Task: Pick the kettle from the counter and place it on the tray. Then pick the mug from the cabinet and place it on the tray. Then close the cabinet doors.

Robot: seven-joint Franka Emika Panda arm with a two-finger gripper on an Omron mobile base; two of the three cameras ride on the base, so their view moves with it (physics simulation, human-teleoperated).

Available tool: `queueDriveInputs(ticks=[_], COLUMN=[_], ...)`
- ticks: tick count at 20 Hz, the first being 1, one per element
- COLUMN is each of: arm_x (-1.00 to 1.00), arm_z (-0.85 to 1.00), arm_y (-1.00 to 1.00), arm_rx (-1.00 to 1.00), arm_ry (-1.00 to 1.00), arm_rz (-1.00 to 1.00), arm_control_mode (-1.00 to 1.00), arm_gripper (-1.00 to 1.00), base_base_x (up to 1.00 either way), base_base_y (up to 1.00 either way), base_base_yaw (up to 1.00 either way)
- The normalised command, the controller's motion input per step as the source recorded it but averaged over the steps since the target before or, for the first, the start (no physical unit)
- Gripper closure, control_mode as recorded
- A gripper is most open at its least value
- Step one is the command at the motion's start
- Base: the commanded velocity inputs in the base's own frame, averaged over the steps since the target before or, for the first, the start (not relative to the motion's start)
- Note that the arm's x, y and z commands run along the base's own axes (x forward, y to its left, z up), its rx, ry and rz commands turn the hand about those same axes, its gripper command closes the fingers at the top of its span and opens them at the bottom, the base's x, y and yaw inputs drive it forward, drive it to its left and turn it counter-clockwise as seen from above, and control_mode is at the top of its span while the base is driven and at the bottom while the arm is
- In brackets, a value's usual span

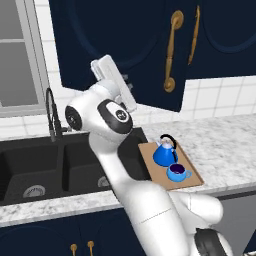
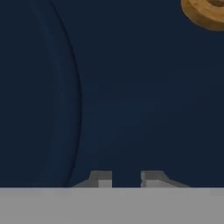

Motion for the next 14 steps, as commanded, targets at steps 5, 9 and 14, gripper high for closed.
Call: queueDriveInputs(ticks=[5,9,14], arm_x=[0.65,0.85,1.0], arm_z=[0.32,0.04,0.0], arm_y=[-0.07,-0.18,-0.28], arm_rx=[-0.01,0.0,0.0], arm_ry=[0.26,0.2,0.17], arm_rz=[0.37,0.36,0.37], arm_control_mode=[-1.0,-1.0,-1.0], arm_gripper=[1.0,1.0,1.0], base_base_x=[0.0,0.0,0.0], base_base_y=[0.0,0.0,0.0], base_base_yaw=[0.0,0.0,0.0])
